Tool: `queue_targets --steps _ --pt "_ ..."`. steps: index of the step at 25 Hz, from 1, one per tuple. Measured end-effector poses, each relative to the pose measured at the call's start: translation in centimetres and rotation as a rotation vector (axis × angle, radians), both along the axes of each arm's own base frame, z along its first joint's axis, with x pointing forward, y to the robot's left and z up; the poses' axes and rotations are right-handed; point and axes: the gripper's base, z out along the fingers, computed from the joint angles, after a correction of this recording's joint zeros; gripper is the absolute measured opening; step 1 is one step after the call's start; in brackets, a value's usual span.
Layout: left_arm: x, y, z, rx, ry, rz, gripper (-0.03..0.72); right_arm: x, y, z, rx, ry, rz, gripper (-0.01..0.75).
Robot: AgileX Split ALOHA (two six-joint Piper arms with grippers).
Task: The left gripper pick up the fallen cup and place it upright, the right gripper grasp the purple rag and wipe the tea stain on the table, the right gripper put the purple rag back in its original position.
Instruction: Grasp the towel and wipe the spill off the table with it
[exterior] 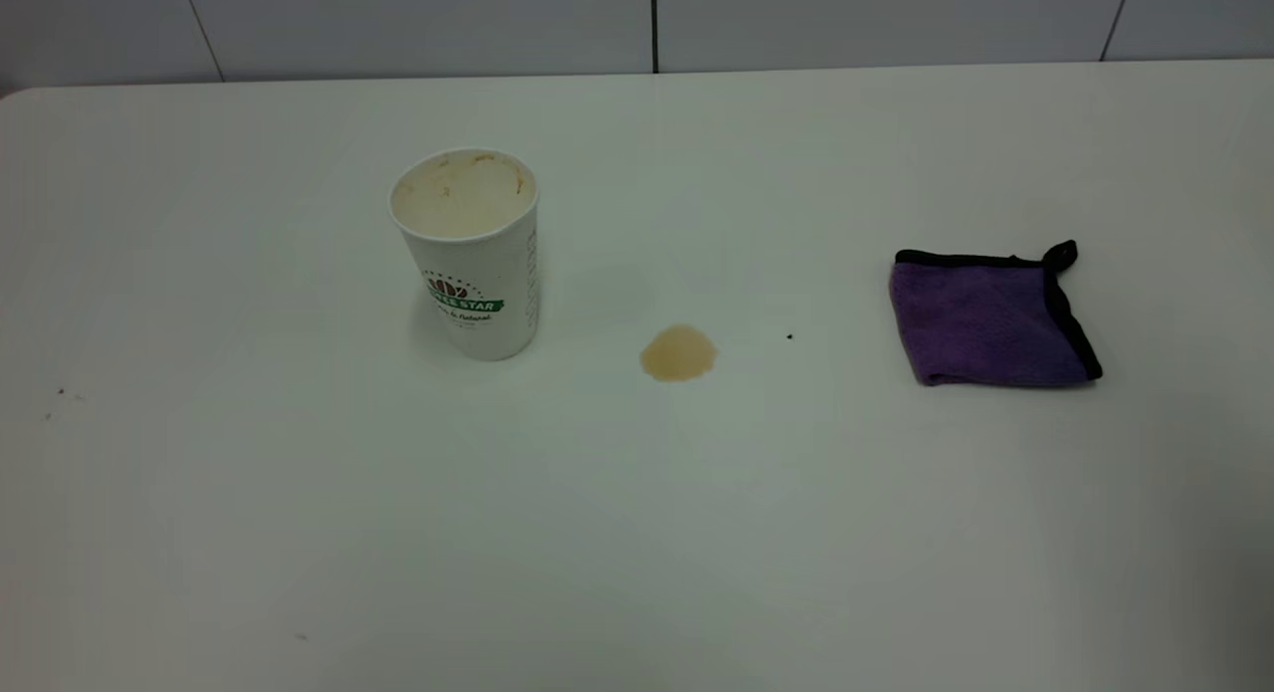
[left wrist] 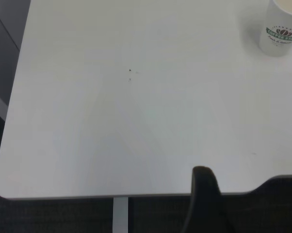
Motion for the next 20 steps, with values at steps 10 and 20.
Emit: queue_targets --steps 10,20 --pt "0.0 0.0 0.0 0.001 0.000 -0.001 0.516 9.9 0.8 -5.1 0.012 0.182 0.049 0.592" --pt "0.0 0.0 0.0 0.001 0.000 -0.001 0.516 17.8 6.4 -12.8 -0.020 0.311 0.127 0.592"
